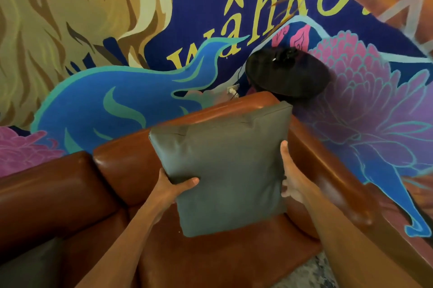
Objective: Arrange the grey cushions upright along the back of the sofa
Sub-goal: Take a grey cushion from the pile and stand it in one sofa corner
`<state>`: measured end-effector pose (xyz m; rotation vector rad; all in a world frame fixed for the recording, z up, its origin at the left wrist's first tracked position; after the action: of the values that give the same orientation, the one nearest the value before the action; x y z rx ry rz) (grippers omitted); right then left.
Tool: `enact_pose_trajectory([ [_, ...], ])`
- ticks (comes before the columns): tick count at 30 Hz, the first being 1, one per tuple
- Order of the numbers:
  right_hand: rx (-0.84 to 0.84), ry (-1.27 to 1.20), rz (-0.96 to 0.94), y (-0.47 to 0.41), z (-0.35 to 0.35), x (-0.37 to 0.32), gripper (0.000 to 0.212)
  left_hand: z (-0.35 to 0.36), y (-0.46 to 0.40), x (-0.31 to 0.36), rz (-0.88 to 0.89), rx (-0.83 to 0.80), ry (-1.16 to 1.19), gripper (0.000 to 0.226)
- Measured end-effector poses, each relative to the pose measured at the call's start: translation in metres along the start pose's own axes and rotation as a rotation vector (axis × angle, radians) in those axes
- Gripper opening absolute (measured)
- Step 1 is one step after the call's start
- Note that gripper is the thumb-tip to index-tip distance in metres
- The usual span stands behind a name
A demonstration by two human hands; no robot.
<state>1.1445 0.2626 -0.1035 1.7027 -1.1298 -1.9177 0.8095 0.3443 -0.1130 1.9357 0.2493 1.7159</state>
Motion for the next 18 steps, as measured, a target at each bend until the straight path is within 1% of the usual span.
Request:
enact_pose_trajectory([
  [2, -0.035, 0.005, 0.029, -0.04, -0.005, -0.007, 0.135, 0.01, -0.023, -0.007, -0.017, 0.059, 0.01, 0.113],
  [5, -0.089, -0.001, 0.061, -0.089, -0.006, -0.015, 0.154, 0.017, -0.056, -0.02, -0.059, 0.128, 0.02, 0.129],
  [6, -0.098, -0.006, 0.065, -0.104, -0.007, -0.018, 0.159, 0.022, -0.068, -0.025, -0.08, 0.151, 0.023, 0.128],
  [7, -0.108, -0.013, 0.059, -0.117, -0.008, -0.022, 0.161, 0.026, -0.076, -0.028, -0.086, 0.163, 0.028, 0.122],
  [9, -0.123, -0.05, 0.052, -0.146, -0.01, -0.027, 0.153, 0.039, -0.095, -0.032, -0.091, 0.191, 0.018, 0.102],
  [10, -0.126, -0.065, 0.046, -0.158, -0.011, -0.03, 0.146, 0.043, -0.103, -0.034, -0.096, 0.21, 0.011, 0.098],
  [11, -0.132, -0.081, 0.05, -0.173, -0.012, -0.03, 0.141, 0.048, -0.115, -0.04, -0.104, 0.225, 0.002, 0.097],
  [14, -0.146, -0.097, 0.045, -0.206, -0.012, -0.032, 0.13, 0.055, -0.14, -0.051, -0.127, 0.27, 0.002, 0.104],
  [18, -0.137, -0.117, 0.051, -0.234, -0.007, -0.035, 0.105, 0.058, -0.165, -0.061, -0.148, 0.298, -0.011, 0.106],
])
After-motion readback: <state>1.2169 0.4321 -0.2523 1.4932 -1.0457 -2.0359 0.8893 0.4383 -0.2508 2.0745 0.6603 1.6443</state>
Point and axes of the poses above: each hand's wrist, its own y-axis away from the middle knuckle, its own z-axis out of the palm, x = y × z, the point moved 9 cm from there along -y, towards the middle knuckle, and after that the axes turned 1 degree about -y, right-handed, at the moved point
